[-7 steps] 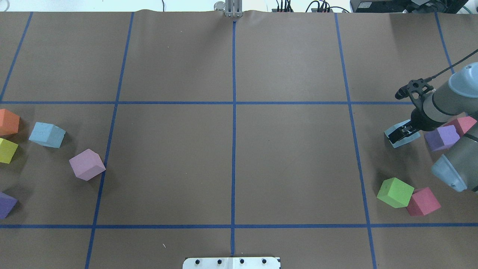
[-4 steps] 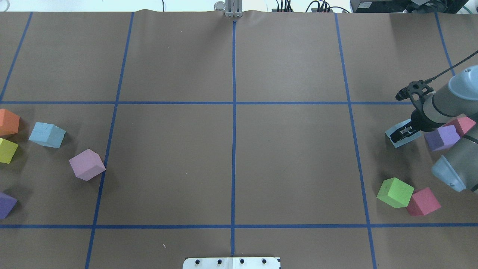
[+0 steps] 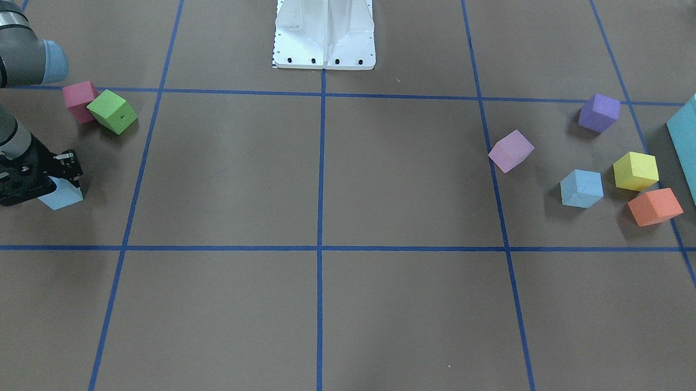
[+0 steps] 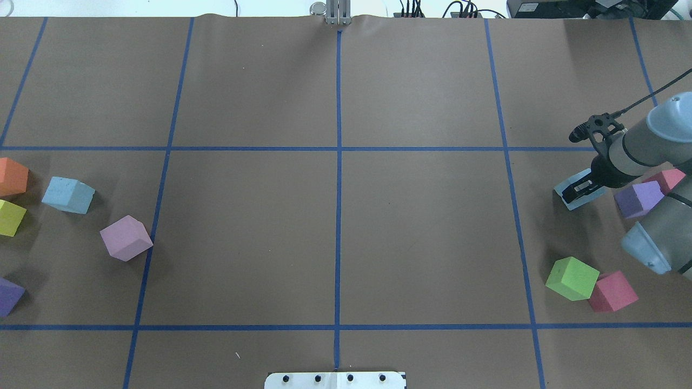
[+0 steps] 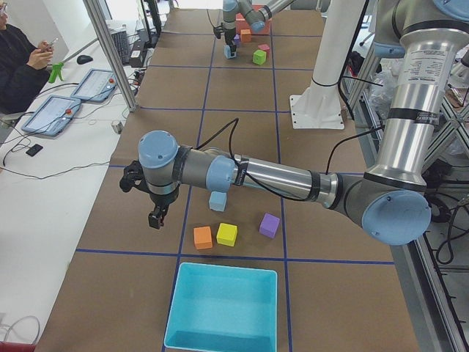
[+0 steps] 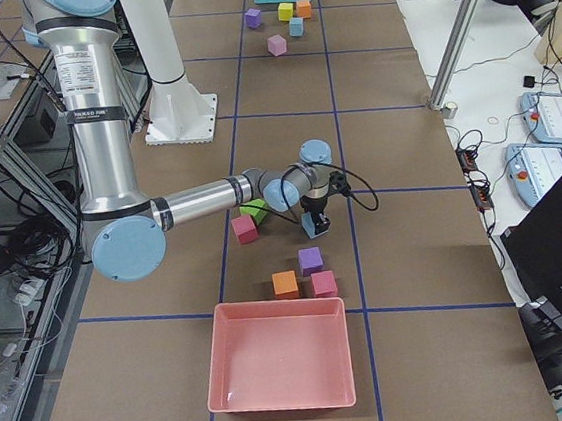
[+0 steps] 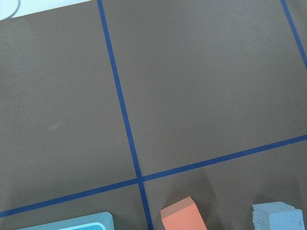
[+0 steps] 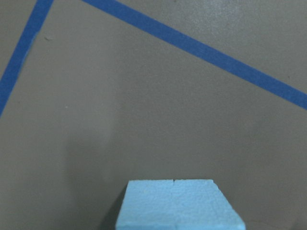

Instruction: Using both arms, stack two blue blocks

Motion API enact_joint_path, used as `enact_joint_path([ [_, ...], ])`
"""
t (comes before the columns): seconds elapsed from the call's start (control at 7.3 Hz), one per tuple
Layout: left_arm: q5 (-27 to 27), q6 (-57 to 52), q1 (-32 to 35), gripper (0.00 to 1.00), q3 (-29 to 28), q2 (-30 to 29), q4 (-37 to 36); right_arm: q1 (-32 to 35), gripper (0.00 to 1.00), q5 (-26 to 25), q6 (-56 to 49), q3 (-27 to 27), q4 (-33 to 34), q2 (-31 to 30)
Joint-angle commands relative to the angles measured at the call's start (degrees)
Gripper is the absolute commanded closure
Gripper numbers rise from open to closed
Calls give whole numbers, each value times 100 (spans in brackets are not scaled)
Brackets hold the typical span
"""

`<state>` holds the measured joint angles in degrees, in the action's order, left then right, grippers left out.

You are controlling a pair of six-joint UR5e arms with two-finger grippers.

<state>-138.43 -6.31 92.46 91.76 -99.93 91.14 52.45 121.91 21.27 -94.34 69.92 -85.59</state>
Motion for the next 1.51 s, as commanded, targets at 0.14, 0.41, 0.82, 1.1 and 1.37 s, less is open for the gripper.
enact_joint_path([
  [0.14, -9, 103, -9, 2, 17, -9, 0, 257, 62, 483, 279, -618, 2845, 1975],
  [0.41, -9, 112, -35, 2, 0, -44, 0, -274, 62, 413, 1774, -595, 3538, 3115],
  [0.82, -18, 454, -61, 2, 17, -166, 0, -1427, 62, -420, 3720, 95, 2709, 3933],
  [1.1, -9, 560, -158, 2, 17, -193, 0, -1999, 61, -904, 4339, 520, 2256, 4086],
  [1.37, -26, 587, -167, 2, 26, -202, 9, -2395, 61, -1291, 4806, 897, 1817, 4191],
])
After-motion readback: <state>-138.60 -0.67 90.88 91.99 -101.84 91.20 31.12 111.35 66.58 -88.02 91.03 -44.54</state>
